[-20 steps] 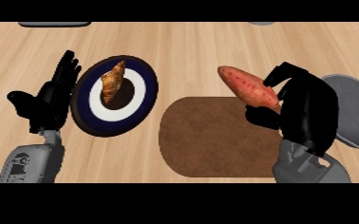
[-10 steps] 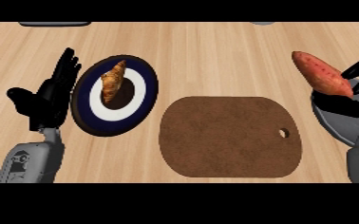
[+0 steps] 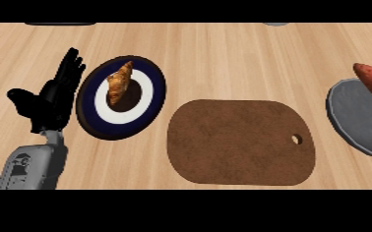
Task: Pick the sweet potato from the cutting board and place it in the pan
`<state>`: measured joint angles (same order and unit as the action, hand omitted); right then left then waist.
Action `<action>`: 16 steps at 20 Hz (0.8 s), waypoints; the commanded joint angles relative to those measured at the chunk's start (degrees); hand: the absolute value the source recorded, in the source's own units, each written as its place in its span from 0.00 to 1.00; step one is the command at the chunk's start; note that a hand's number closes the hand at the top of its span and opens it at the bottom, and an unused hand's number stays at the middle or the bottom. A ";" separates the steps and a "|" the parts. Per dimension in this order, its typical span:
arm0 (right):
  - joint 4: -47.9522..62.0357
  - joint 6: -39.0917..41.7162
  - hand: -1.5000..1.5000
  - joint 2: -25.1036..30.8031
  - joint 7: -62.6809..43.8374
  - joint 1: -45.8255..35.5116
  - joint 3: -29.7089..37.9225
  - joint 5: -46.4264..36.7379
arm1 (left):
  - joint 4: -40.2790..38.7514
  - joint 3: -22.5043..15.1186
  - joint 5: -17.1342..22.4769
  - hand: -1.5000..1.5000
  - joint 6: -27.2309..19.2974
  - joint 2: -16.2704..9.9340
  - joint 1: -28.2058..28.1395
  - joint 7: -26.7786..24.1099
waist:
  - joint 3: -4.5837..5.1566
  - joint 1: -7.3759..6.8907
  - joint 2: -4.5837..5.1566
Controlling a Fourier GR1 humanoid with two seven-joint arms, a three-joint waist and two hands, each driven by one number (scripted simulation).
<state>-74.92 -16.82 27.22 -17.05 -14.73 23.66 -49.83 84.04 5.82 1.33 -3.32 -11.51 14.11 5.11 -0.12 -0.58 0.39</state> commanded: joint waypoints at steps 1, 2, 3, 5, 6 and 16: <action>19.31 -4.44 1.00 5.47 8.89 -7.02 5.37 3.40 | 2.20 -1.15 -0.64 0.50 -0.01 0.21 -0.02 1.57 | -0.06 -1.13 0.13; 22.78 -7.98 1.00 4.21 12.38 -6.39 5.47 3.58 | 0.05 -1.08 -1.13 0.50 -1.19 1.37 0.74 0.64 | -0.03 -0.56 0.09; 27.00 -10.65 1.00 4.06 14.57 -7.40 5.75 3.20 | 0.54 -0.06 0.47 0.50 0.47 0.33 0.49 0.63 | -0.05 -0.87 0.14; 33.74 -11.32 1.00 6.61 20.44 -8.77 8.22 6.14 | 2.39 -0.44 0.22 0.50 0.87 0.42 -2.31 -1.00 | -0.09 -1.23 0.18; 38.24 -13.49 1.00 6.03 20.01 -12.14 6.81 3.90 | -0.44 -1.27 -1.23 0.50 -0.03 0.84 1.39 -0.07 | -0.05 -0.92 0.23; 53.13 4.62 0.00 6.04 30.30 -16.64 13.12 17.03 | -1.57 -0.78 -0.40 0.50 1.33 1.09 -1.40 -3.07 | -0.12 -1.29 0.41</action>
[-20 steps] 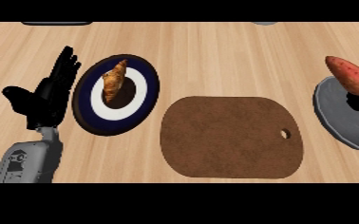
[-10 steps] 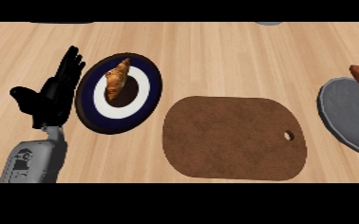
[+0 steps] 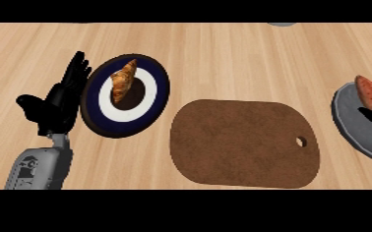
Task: Pick the sweet potato from the cutting board and place it in the pan
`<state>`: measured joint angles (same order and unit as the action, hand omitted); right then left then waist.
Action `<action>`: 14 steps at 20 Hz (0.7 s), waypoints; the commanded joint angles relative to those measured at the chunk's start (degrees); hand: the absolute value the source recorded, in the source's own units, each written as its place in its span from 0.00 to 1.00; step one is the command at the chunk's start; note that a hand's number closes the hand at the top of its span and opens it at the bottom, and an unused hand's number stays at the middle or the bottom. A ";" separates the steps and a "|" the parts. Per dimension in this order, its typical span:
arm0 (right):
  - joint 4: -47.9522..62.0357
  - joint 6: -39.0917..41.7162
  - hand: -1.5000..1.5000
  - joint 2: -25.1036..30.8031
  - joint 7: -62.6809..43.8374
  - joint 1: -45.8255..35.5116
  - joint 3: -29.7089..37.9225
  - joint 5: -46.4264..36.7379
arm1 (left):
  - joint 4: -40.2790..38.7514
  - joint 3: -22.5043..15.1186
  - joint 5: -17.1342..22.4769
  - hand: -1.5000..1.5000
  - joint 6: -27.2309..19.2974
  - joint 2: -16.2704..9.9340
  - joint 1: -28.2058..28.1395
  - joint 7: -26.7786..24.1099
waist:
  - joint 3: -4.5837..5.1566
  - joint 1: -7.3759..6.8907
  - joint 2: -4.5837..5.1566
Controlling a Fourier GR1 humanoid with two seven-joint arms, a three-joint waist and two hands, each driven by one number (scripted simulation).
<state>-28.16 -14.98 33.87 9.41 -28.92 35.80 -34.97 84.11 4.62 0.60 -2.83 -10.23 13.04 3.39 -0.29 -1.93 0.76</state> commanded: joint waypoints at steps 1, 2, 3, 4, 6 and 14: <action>8.82 1.78 0.00 1.35 7.08 -2.26 2.44 2.73 | 0.38 -0.28 -0.34 0.50 -0.25 0.01 1.70 1.39 | -0.07 -0.29 0.21; 10.18 2.14 0.00 2.44 10.46 -0.17 3.01 3.18 | -0.31 0.60 -0.25 0.50 -0.82 -0.04 1.59 1.07 | -0.02 0.18 0.09; 11.57 -1.12 0.00 1.50 9.53 -3.65 2.17 2.39 | -1.78 0.59 -0.55 0.50 -0.50 0.11 1.37 -0.78 | 0.06 0.25 -0.03; 11.04 -0.76 0.00 1.85 13.91 -1.09 3.98 4.26 | 0.44 0.22 -0.53 0.50 -0.41 0.15 -0.50 -0.55 | 0.01 0.17 -0.04; 9.30 -0.70 0.00 3.04 16.14 -2.19 6.18 6.82 | -0.60 -0.53 -0.45 0.50 -0.34 1.51 -1.08 -1.90 | 0.02 0.42 -0.09; 1.09 8.94 0.00 -0.49 21.90 5.00 13.34 20.11 | 0.26 0.91 -1.03 0.50 -1.49 0.40 -1.34 0.54 | 0.34 2.69 -1.03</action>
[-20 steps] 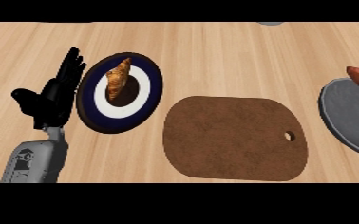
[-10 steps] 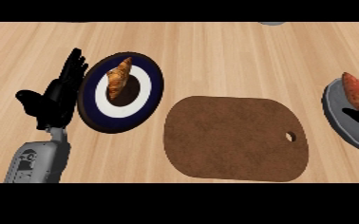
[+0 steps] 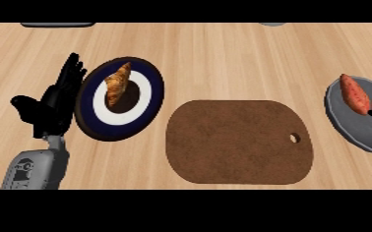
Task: Pick the sweet potato from the cutting board and place it in the pan
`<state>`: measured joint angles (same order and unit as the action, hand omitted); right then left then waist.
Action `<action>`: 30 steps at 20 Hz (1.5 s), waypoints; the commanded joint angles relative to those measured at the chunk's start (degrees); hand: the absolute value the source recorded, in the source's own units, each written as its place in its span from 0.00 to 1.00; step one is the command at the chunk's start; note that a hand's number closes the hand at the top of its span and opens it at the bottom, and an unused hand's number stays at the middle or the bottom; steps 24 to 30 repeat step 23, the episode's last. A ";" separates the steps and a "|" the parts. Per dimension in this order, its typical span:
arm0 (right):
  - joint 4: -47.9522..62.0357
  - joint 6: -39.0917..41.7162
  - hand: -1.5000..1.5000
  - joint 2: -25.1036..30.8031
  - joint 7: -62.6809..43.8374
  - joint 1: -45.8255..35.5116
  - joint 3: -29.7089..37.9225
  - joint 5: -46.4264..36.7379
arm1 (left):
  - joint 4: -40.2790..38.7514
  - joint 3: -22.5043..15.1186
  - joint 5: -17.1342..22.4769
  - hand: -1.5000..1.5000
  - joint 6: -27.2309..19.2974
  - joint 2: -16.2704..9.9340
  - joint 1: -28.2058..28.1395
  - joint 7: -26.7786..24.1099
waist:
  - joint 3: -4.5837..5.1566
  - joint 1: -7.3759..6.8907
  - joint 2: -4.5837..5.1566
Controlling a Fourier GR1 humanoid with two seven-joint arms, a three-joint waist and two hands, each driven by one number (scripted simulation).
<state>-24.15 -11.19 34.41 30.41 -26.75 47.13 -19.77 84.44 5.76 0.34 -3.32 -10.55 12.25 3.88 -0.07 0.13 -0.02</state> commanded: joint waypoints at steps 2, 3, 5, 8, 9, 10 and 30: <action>-4.17 12.39 0.00 -0.29 2.87 4.98 3.22 7.87 | -0.07 1.76 1.56 0.50 1.04 -1.26 0.89 1.34 | 0.12 0.86 -0.30; -6.92 15.89 0.00 -1.10 3.14 8.71 3.18 8.53 | 0.68 0.68 -0.84 0.50 -1.32 -0.17 -1.47 0.81 | 0.27 2.12 -0.82; -11.15 19.98 0.00 -1.47 2.62 11.86 3.65 10.98 | 2.61 1.51 0.19 0.50 -0.32 -1.59 -0.04 2.61 | 0.25 1.72 -0.68; -18.58 25.90 0.00 -2.90 3.13 18.83 4.43 13.93 | 1.71 1.65 -0.24 0.50 -1.17 -1.13 0.05 2.65 | 0.33 2.37 -0.76; -20.71 25.99 0.00 -4.94 5.20 21.70 4.81 14.35 | -0.72 1.96 -0.65 0.50 -0.90 -0.81 -2.45 -1.49 | 0.47 3.35 -0.89; -23.82 27.96 0.00 -4.62 3.61 23.81 5.05 15.21 | 0.27 2.14 0.52 0.50 -0.49 -0.56 -1.88 -0.42 | 0.48 3.26 -0.92; -74.55 33.19 0.00 -25.96 -15.91 49.88 7.27 24.21 | 0.15 2.67 1.11 0.50 1.37 -2.05 -0.01 0.30 | 0.26 1.01 -0.03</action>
